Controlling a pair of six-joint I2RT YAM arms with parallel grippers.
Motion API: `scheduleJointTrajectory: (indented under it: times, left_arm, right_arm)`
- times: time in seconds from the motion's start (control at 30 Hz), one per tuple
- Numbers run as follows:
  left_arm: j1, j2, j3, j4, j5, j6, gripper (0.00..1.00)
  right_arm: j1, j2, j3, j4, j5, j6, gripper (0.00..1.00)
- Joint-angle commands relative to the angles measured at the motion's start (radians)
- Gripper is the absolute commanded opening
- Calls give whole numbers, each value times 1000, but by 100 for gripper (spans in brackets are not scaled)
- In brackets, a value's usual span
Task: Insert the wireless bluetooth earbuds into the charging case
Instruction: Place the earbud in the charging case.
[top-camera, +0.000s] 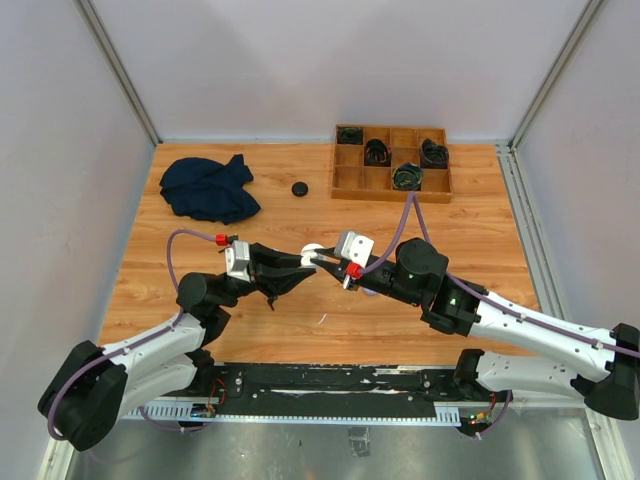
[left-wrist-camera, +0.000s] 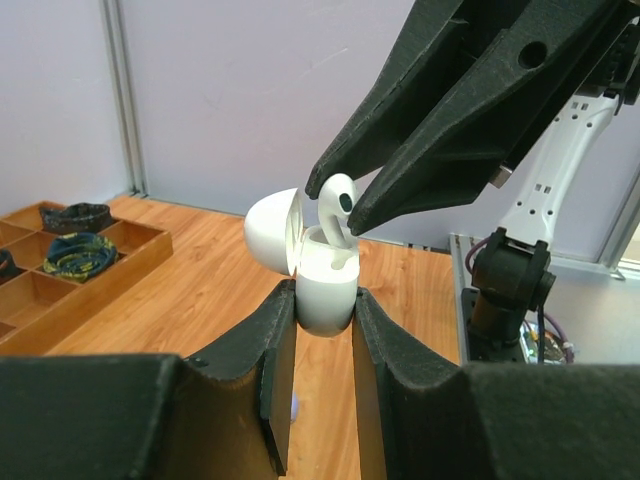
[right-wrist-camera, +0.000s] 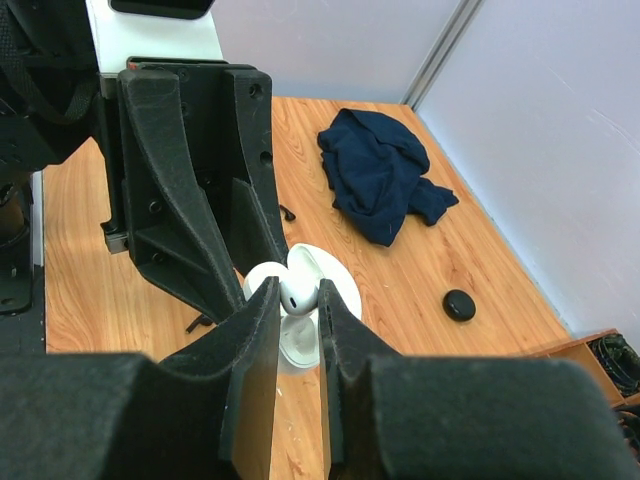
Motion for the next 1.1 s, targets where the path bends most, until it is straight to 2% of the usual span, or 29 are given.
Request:
scheduleJointTrajectory:
  times: [0.0,0.23,0.63,0.83,0.97,1.07]
  left_arm:
    - [-4,6,19,73,-32,-23,0]
    - [-4,8,15,98,-38,-40,0]
    - [-4,15,-1,170,-48,-83,0]
    - [-4,23,-7,163,-46,-68,0]
    - [-4,13,-8,122,-60,-36,0]
    - [-5,3,-3,72,-79,-6,0]
  right_arm:
    - [30,-9,-20,35,-48,7,12]
    - [30,-8,-31,37,-45,7,13]
    - [30,-31,-62,27,-19,-9,20]
    - [29,-27,-56,25,-15,-12,35]
    - [30,-37,-49,16,-2,-12,50]
    - [29,-50,-43,11,9,-6,56]
